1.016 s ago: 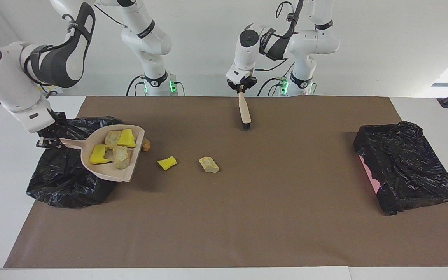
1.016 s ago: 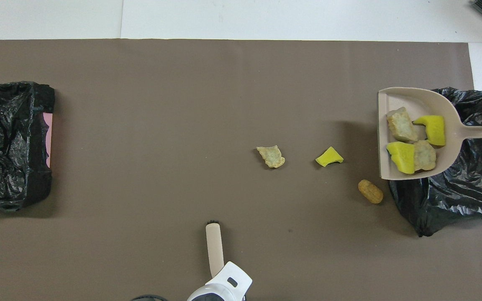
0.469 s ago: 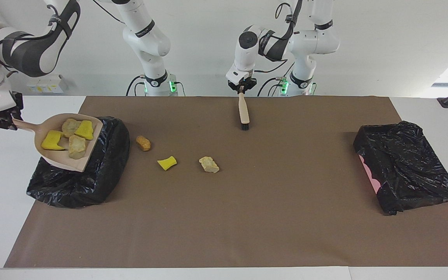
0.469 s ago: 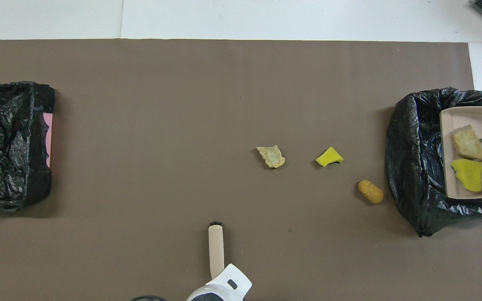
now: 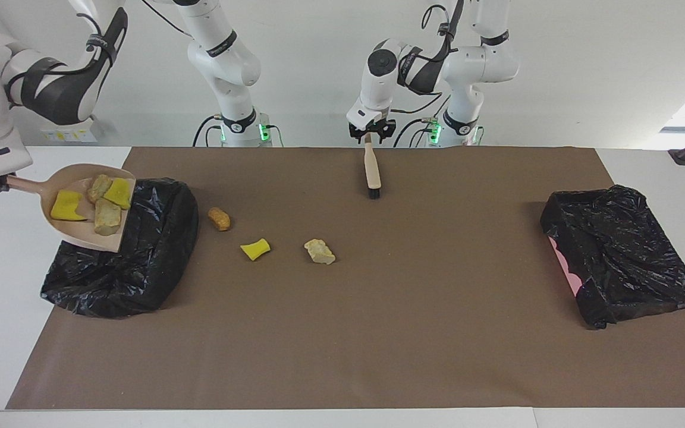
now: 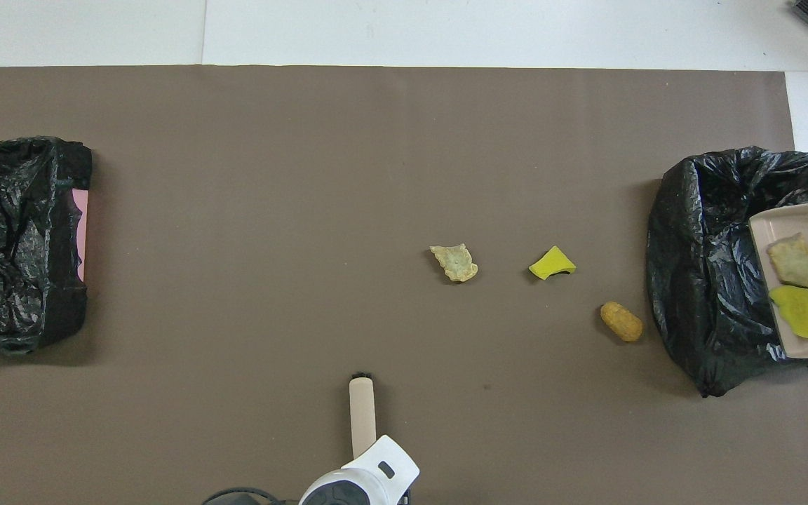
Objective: Sweep and dump trash in bin
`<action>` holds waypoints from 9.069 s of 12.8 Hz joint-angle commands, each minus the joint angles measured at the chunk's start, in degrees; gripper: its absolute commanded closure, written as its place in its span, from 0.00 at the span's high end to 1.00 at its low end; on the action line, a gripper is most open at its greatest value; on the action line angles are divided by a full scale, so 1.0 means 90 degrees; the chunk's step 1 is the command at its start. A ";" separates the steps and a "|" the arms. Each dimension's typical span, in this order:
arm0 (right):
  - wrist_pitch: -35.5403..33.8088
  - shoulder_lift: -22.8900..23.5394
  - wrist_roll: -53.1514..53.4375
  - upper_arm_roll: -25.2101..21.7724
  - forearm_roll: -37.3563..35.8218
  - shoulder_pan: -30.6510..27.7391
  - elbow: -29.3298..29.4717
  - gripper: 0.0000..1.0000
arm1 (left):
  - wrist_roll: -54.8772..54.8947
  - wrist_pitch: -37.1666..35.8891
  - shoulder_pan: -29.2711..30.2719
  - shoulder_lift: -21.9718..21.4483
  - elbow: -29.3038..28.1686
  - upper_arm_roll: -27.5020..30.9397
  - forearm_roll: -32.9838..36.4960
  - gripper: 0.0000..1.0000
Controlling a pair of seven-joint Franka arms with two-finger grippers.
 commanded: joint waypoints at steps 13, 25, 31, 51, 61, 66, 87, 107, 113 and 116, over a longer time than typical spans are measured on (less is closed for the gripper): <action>0.0683 -0.1432 0.1183 0.0008 -0.1574 -0.0055 -0.1513 0.00 | 0.1920 -0.0833 -0.0222 0.1968 0.3999 0.3736 0.3728 1.00; 0.0567 -0.1716 0.0684 -0.0021 -0.1497 -0.0047 -0.1201 0.00 | 0.3778 -0.3567 -0.0241 0.2066 0.6364 0.5672 0.3650 1.00; 0.0275 -0.1726 0.1073 0.0077 0.0152 0.0360 -0.1288 0.00 | 0.3836 -0.3831 -0.0446 0.2165 0.6678 0.5975 0.3659 1.00; 0.0370 -0.0106 1.2048 0.0067 0.3990 0.4433 -0.1045 0.00 | 0.3797 -0.3919 -0.0388 0.2223 0.6726 0.6190 0.3659 1.00; 0.1484 0.2081 1.5830 0.0067 0.4168 0.6085 0.0528 0.00 | 0.3729 -0.3909 -0.0261 0.2135 0.6668 0.6102 0.3601 1.00; 0.1797 0.2132 1.5802 0.0067 0.4245 0.6212 0.0528 1.00 | 0.3700 -0.3821 -0.0271 0.2125 0.6628 0.6102 0.3591 1.00; 0.2069 -0.1365 1.7423 0.0106 0.4811 0.8535 -0.3934 1.00 | 0.1953 -0.0384 -0.0485 0.3198 0.4480 0.3672 0.3814 1.00; 0.2569 -0.0798 1.7666 0.0106 0.5242 0.9045 -0.4228 0.00 | -0.1213 0.1423 -0.0896 0.4782 0.3923 0.2528 0.5603 0.05; 0.2092 -0.1295 1.7561 0.0077 0.5262 0.8461 -0.4071 0.00 | -0.0432 0.1257 -0.0700 0.4567 0.3973 0.2528 0.5603 0.06; 0.1428 -0.1745 1.7141 0.0047 0.5252 0.7739 -0.4052 0.00 | -0.0304 0.1296 -0.0690 0.4547 0.3875 0.2518 0.5583 0.32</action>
